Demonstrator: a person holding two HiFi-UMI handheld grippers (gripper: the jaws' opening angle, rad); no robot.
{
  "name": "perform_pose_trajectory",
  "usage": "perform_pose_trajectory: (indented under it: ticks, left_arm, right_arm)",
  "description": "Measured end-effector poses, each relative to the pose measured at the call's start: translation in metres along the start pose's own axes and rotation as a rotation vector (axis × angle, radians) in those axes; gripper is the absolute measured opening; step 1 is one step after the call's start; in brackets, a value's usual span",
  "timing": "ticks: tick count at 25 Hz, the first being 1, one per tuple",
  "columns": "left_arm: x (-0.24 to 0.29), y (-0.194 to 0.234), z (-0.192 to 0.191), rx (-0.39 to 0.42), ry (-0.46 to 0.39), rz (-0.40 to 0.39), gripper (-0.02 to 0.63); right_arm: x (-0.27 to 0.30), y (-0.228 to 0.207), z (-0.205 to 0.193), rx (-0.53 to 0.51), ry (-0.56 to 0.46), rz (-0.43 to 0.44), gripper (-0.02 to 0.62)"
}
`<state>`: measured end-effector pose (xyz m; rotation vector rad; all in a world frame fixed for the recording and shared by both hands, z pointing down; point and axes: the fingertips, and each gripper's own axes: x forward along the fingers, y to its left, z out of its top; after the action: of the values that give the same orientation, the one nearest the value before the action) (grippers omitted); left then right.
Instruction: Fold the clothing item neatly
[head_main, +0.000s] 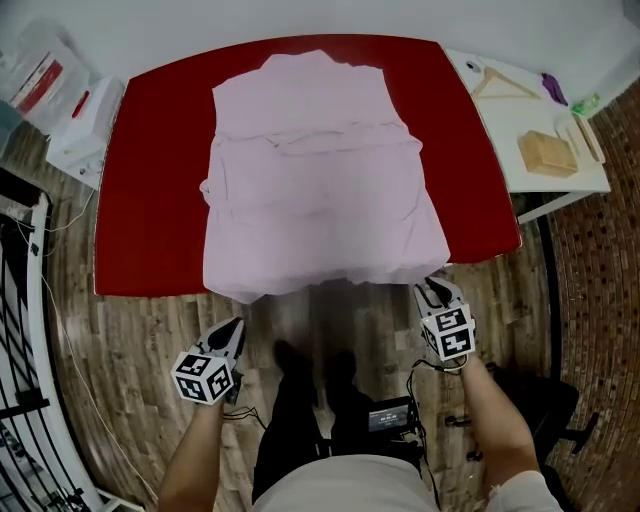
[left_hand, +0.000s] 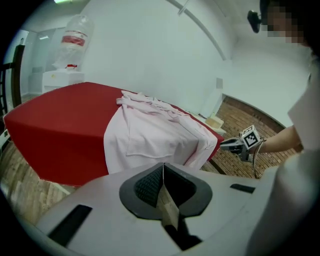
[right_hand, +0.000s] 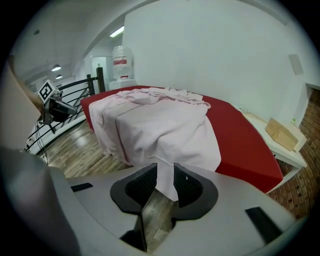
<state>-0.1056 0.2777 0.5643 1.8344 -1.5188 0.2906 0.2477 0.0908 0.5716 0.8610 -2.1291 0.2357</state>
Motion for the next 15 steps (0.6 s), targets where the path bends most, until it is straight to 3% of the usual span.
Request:
perform_pose_trajectory:
  ticks: [5,7,9,15]
  left_arm:
    - [0.009,0.004,-0.023,-0.041,-0.005,0.051,0.014]
    - [0.016,0.010,-0.034,-0.058,0.007,0.060,0.108]
    - [0.024,0.015,-0.046,-0.052,0.025,0.059,0.153]
    - [0.047,0.038,-0.079,-0.022,0.075,0.056,0.207]
  right_arm:
    - [0.012,-0.008,-0.031,-0.010,0.020,0.044,0.121]
    - [0.019,-0.014,-0.043,-0.014,0.028,0.053,0.139]
    - [0.027,-0.020,-0.056,-0.016,0.038,0.059,0.161]
    - [0.057,-0.037,-0.097,-0.012,0.090,0.064,0.207]
